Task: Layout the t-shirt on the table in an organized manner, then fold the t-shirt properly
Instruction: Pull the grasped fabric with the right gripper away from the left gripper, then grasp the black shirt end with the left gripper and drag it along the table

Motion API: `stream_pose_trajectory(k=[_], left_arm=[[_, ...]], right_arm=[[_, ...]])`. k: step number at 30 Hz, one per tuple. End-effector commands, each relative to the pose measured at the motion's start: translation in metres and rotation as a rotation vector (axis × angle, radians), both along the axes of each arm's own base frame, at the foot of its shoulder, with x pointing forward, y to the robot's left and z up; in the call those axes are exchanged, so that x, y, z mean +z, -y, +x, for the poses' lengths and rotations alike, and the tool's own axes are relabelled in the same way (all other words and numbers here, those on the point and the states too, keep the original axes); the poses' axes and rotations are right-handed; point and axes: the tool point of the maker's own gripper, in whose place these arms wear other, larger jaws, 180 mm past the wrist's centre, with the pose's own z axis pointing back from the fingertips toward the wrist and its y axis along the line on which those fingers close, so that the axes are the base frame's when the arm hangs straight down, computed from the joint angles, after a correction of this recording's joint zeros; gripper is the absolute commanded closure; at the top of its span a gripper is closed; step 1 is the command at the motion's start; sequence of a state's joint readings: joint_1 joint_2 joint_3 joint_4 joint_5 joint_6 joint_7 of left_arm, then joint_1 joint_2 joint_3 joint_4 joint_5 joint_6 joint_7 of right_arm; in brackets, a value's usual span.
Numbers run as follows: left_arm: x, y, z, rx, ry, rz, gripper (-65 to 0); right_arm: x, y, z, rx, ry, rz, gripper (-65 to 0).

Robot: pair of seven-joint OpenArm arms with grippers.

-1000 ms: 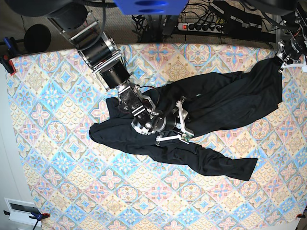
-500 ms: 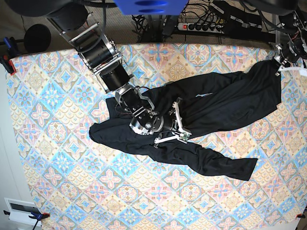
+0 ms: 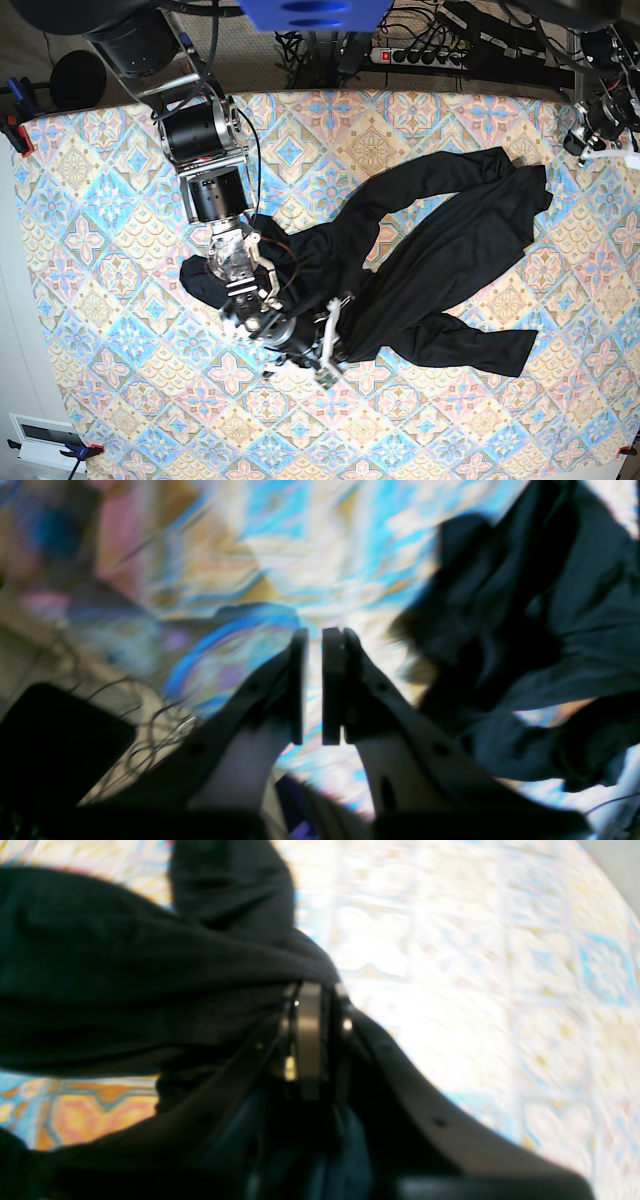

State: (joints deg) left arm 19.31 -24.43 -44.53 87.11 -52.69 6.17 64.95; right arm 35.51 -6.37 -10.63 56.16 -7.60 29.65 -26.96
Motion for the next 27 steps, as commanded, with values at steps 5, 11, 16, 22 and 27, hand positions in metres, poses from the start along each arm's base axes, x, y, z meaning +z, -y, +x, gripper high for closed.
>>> stream_pose_trajectory(k=[5,11,16,22,27], left_arm=[[0.014,-0.008,0.015,-0.004,0.048,0.026,-5.2],[0.033,-0.011,0.041,-0.014,0.116,0.036,-5.2],[0.037,0.024,0.089,-0.140,0.151,0.036,-5.5],[0.034,0.099,0.146,-0.422,0.130,0.091,-5.7],[0.040,0.151,0.177,-0.623,0.129,0.161,-6.0]], right_arm=[[0.034,0.017,0.025,-0.060,0.098,0.007,0.0],[0.035,0.006,0.005,0.007,0.126,-0.101,-3.4],[0.028,-0.013,-0.031,0.064,0.132,-0.129,-13.5],[-0.001,-0.017,-0.070,0.074,0.076,-0.105,-15.1],[-0.007,-0.016,-0.088,0.068,0.064,-0.081,-15.1]])
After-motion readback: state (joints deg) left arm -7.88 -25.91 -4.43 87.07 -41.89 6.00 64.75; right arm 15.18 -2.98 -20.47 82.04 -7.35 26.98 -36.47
